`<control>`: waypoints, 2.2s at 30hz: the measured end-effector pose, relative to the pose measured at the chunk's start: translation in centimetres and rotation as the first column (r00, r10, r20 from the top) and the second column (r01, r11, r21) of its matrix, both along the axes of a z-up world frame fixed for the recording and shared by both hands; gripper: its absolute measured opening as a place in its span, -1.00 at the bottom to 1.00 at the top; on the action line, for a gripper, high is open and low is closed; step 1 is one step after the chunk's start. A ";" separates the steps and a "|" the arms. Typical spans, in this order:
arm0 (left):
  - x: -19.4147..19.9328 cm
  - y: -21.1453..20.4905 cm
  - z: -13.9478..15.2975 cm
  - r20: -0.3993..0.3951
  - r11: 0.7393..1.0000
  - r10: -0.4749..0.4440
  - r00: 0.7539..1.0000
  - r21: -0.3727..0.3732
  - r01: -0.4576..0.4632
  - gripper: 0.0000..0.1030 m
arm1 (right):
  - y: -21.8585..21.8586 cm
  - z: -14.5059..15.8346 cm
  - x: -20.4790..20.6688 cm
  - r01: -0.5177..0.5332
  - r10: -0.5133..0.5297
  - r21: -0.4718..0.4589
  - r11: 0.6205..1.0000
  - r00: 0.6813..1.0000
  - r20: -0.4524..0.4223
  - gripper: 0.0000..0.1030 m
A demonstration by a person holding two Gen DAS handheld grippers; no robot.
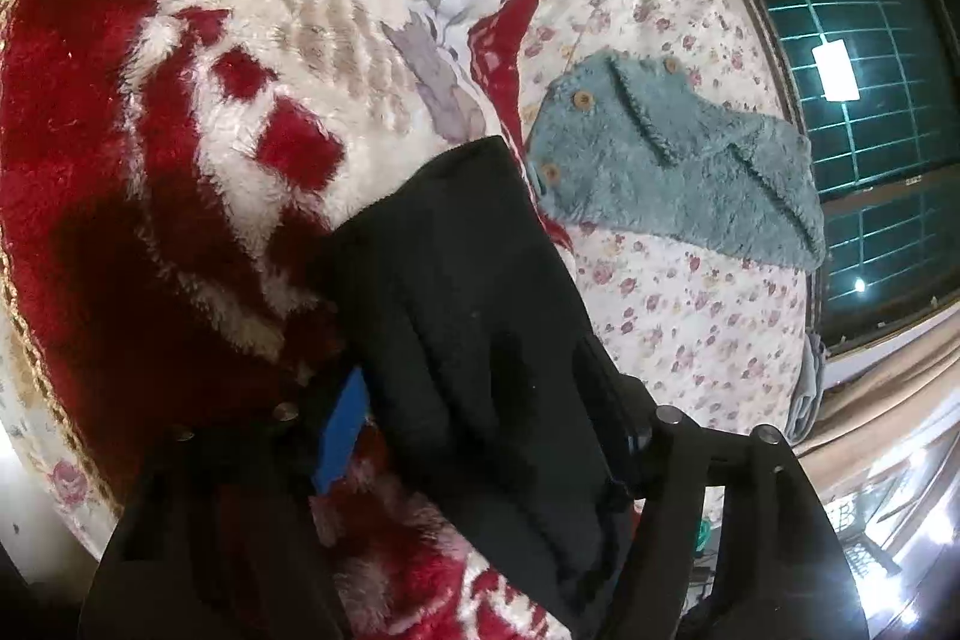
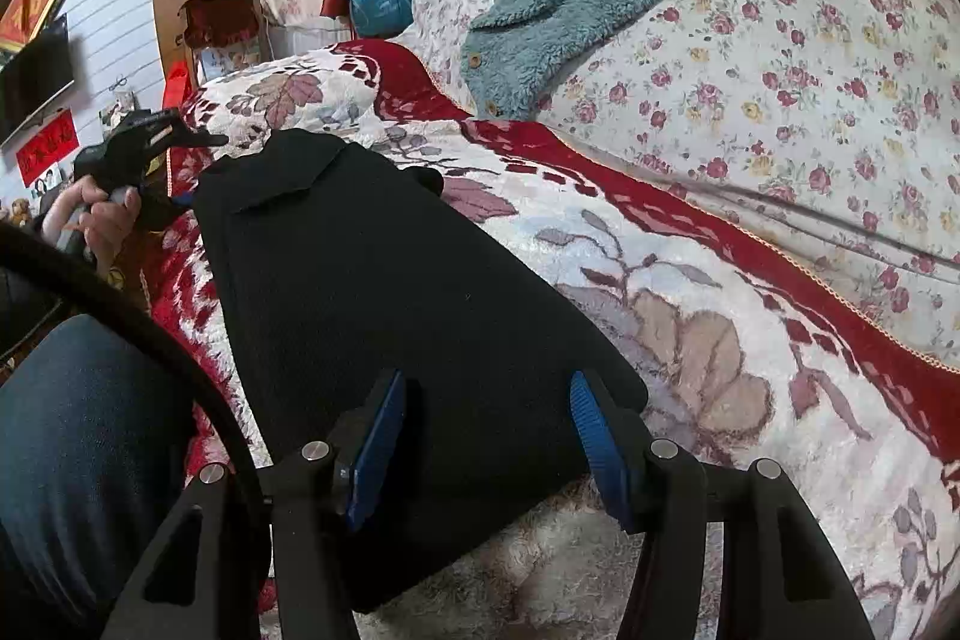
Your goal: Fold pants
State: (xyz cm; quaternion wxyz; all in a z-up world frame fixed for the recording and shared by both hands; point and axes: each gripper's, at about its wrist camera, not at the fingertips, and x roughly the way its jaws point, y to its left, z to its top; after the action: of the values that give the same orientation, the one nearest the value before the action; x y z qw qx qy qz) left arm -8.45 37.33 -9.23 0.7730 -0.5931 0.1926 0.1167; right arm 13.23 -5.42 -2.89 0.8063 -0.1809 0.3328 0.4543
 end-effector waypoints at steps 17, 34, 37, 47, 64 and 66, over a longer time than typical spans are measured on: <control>1.0 -0.7 0.5 -0.070 0.998 0.013 0.997 0.067 -0.008 0.29 | 0.1 0.0 0.0 0.006 -0.006 -0.008 1.000 1.000 0.013 0.08; 1.6 -0.9 1.1 -0.125 0.995 0.033 0.992 0.099 -0.021 0.29 | 0.1 0.1 -0.1 0.011 -0.010 -0.017 1.000 0.999 0.036 0.09; 2.0 -1.2 1.2 -0.148 0.991 0.019 0.989 0.132 0.001 0.29 | 0.0 0.1 0.0 0.012 -0.012 -0.017 1.000 0.999 0.037 0.11; 3.2 -2.4 1.8 -0.232 0.962 -0.019 0.972 0.262 0.081 0.29 | 0.0 0.1 0.0 0.011 -0.010 -0.017 1.000 0.999 0.038 0.13; 3.9 -3.7 2.0 -0.282 0.899 -0.075 0.957 0.396 0.187 0.40 | -0.1 0.1 0.0 0.011 -0.011 -0.016 1.000 0.999 0.037 0.13; 4.0 -3.7 2.1 -0.289 0.897 -0.087 0.953 0.394 0.201 0.40 | -0.1 0.0 0.0 0.011 -0.011 -0.015 1.000 0.999 0.037 0.13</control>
State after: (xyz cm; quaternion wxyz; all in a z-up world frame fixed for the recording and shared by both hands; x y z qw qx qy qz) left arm -4.49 33.63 -7.13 0.8560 -0.3763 0.3080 0.1754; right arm 13.23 -5.48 -2.84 0.8134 -0.1934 0.3225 0.4439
